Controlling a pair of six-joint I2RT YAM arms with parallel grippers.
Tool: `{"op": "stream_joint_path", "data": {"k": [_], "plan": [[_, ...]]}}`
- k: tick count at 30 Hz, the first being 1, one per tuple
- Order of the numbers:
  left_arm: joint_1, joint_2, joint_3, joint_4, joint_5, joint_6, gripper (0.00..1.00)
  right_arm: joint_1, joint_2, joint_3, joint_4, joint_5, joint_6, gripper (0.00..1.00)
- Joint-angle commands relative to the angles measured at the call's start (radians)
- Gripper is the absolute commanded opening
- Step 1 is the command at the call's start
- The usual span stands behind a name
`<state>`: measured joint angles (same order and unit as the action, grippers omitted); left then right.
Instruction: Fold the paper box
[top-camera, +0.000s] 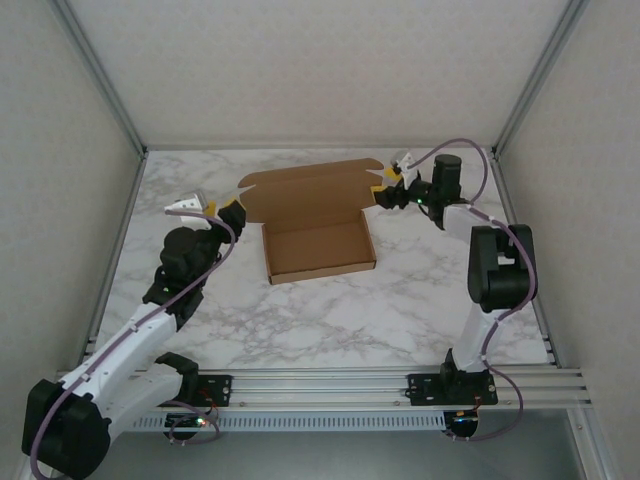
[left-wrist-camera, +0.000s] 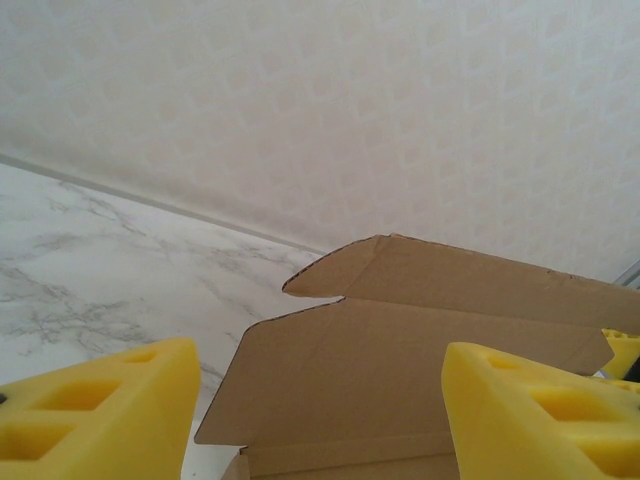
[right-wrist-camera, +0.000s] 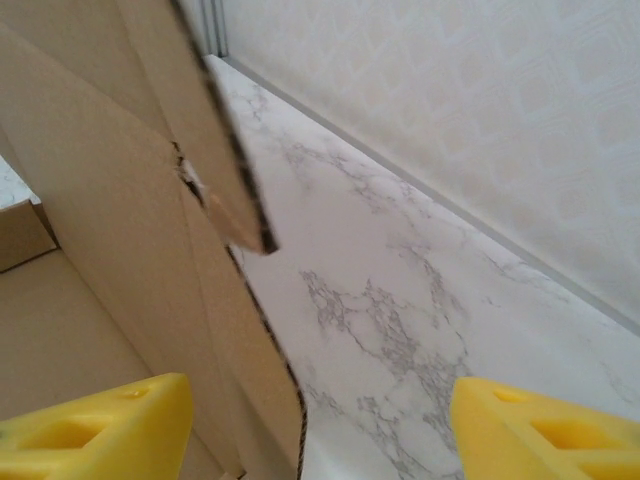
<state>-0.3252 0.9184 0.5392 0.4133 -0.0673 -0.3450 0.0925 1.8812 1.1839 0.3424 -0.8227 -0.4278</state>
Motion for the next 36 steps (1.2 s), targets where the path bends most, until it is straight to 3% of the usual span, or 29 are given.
{"op": "stream_joint_path", "data": {"k": [1,7,11,15,21,25,29,36], "plan": [[0.012,0.012,-0.004,0.039,-0.011,-0.018,0.65,0.016,0.028,0.068,-0.040,-0.062,-0.027,0.65],[0.024,0.016,0.000,0.035,-0.034,-0.030,0.64,0.037,0.052,0.098,-0.115,-0.080,-0.072,0.52],[0.040,0.013,0.003,0.024,-0.115,-0.063,0.64,0.049,0.048,0.085,-0.128,-0.070,-0.087,0.41],[0.105,0.069,0.059,-0.031,-0.168,-0.213,0.66,0.064,0.041,0.077,-0.130,-0.037,-0.094,0.27],[0.193,0.221,0.147,0.020,-0.203,-0.396,0.67,0.086,0.023,0.075,-0.154,0.043,-0.128,0.23],[0.262,0.382,0.271,0.010,-0.136,-0.431,0.68,0.095,0.007,0.079,-0.174,0.087,-0.130,0.14],[0.342,0.526,0.324,0.045,0.033,-0.522,0.67,0.100,-0.003,0.082,-0.187,0.115,-0.114,0.12],[0.360,0.711,0.386,0.154,0.257,-0.572,0.66,0.118,-0.018,0.066,-0.184,0.141,-0.114,0.08]]}}
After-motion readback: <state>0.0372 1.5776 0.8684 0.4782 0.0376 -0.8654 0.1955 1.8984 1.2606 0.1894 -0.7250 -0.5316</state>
